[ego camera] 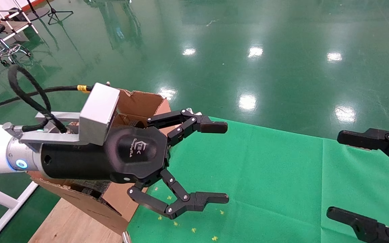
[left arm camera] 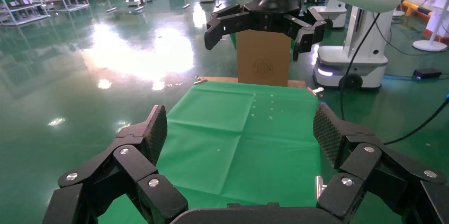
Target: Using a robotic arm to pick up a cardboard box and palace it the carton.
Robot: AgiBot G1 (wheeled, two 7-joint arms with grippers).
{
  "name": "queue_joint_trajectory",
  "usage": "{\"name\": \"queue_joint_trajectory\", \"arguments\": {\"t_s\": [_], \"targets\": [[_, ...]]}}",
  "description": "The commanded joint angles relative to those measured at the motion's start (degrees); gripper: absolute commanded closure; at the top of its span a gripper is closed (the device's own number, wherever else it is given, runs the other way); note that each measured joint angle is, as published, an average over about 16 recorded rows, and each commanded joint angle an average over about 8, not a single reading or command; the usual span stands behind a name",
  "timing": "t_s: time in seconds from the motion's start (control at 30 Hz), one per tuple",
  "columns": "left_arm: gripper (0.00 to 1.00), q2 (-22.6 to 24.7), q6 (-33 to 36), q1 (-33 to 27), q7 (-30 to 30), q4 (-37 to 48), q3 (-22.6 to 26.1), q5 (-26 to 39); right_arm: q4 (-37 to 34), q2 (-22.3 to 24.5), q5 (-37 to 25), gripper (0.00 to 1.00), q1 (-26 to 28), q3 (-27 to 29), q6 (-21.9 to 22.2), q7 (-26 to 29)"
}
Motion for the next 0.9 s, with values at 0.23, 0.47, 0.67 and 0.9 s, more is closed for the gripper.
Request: {"name": "queue_joint_trajectory", "arguments": {"t_s": [0.23,0.47,0.67,0.9], "targets": [[0.00,0.0,0.0,0.0,0.0,0.1,0.0,0.1,0.0,0.0,0.0,0.00,0.0,0.0,0.0,0.0],[0.00,0.0,-0.1,-0.1,0.0,0.1,0.1,0.1,0.0,0.0,0.0,0.00,0.0,0.0,0.0,0.0],[0.00,0.0,-0.1,-0.1,0.0,0.1,0.1,0.1,0.0,0.0,0.0,0.00,0.0,0.0,0.0,0.0],[0.00,0.0,-0.1,-0.1,0.0,0.2,0.1,0.2,0.0,0.0,0.0,0.00,0.0,0.0,0.0,0.0]]}}
